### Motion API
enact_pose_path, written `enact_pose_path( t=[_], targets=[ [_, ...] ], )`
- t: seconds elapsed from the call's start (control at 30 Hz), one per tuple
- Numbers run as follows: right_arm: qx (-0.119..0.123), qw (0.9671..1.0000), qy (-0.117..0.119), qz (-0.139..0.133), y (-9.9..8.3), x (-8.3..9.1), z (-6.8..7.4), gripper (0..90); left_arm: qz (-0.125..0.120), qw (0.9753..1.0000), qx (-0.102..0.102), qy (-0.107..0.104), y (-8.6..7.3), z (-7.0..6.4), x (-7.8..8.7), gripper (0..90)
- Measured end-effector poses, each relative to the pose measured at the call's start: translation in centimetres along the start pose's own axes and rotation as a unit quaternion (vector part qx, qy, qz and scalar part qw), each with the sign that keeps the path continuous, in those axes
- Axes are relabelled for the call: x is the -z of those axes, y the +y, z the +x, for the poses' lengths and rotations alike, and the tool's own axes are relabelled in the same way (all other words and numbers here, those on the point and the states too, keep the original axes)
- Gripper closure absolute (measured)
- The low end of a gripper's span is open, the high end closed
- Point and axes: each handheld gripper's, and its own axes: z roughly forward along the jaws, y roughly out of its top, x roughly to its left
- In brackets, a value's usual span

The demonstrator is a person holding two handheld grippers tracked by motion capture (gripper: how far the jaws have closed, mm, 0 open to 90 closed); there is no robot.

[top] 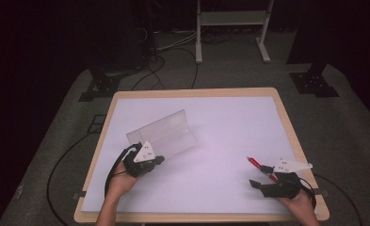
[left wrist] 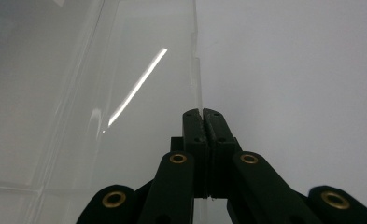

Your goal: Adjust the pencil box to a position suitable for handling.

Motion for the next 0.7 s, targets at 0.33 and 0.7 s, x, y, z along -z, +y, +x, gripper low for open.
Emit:
enact_pose_path(
  t=[0.33, 0.7],
  targets=[
    [-0.004, 0.9999, -0.009, -0.001, -0.1, 0.4, -0.4, 25.5, -0.002, 0.9991, -0.031, -0.029, 1.5, -1.7, -1.7, 89.6],
    [-0.006, 0.9999, -0.014, -0.001, -0.3, 0.7, -0.7, 25.5, -0.010, 0.9974, -0.049, -0.052, 2.7, -3.1, -3.3, 89.6]
  ],
)
